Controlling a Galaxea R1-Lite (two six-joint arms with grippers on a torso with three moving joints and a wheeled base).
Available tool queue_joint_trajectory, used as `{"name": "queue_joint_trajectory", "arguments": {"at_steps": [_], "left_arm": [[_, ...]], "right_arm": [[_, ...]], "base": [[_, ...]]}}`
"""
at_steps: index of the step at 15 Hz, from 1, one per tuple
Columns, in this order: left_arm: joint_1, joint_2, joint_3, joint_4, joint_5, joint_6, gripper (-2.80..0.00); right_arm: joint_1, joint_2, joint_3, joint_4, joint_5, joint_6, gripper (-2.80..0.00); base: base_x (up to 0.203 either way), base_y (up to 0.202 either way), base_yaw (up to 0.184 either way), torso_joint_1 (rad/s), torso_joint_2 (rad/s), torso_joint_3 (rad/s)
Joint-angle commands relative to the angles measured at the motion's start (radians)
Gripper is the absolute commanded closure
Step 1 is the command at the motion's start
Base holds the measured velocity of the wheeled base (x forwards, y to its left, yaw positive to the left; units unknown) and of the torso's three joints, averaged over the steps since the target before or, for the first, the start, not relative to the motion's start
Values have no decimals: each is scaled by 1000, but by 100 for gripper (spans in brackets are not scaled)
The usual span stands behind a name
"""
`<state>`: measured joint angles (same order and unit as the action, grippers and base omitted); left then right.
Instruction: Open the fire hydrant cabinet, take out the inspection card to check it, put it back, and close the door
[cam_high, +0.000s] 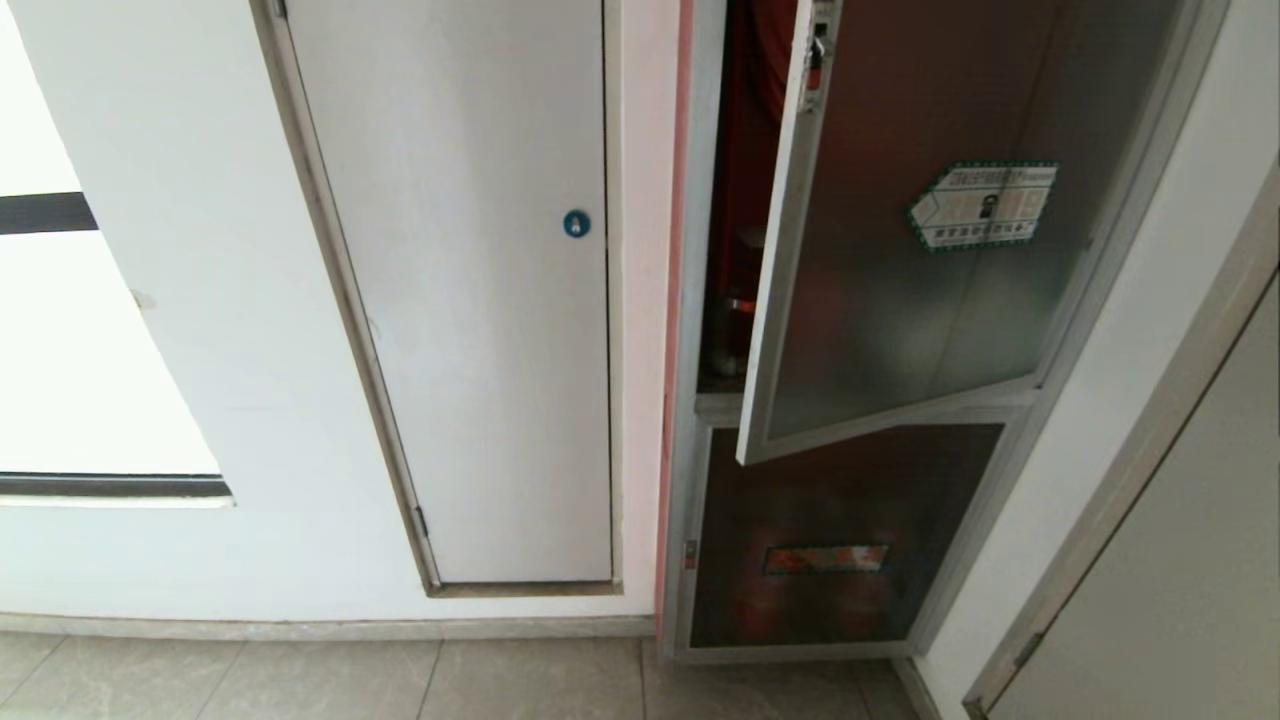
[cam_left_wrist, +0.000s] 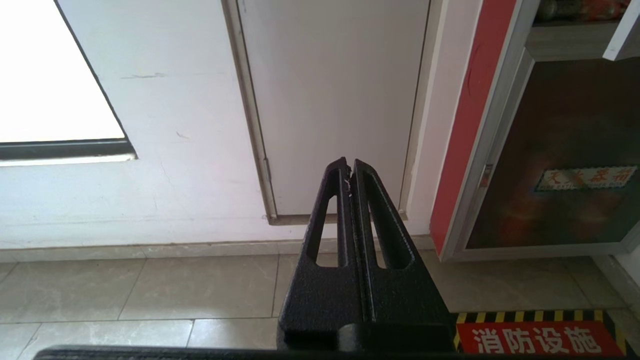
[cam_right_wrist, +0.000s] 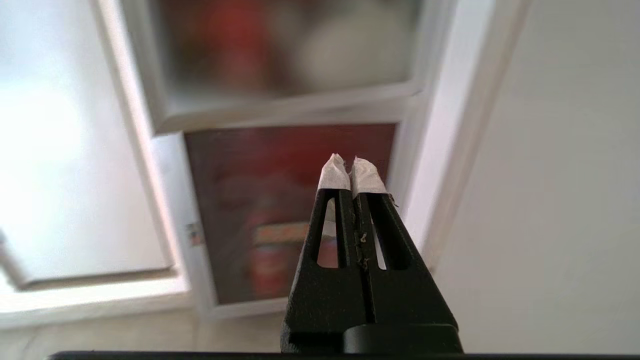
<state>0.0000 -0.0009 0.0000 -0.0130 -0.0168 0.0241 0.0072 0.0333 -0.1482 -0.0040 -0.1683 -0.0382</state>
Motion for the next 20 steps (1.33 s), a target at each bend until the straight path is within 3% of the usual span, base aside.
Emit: {"name": "queue_joint_trajectory", "arguments": {"at_steps": [1, 7, 20], "left_arm": [[0, -1, 6, -1, 0, 0, 0], [0, -1, 6, -1, 0, 0, 0], [0, 1, 6, -1, 0, 0, 0]], "right_arm": [[0, -36, 74, -17, 33, 13, 0], [0, -36, 138, -22, 151, 12, 0], [0, -35, 148, 3, 161, 47, 0]], "base": [[0, 0, 0, 0, 0, 0], [0, 0, 0, 0, 0, 0], [0, 0, 0, 0, 0, 0]]}}
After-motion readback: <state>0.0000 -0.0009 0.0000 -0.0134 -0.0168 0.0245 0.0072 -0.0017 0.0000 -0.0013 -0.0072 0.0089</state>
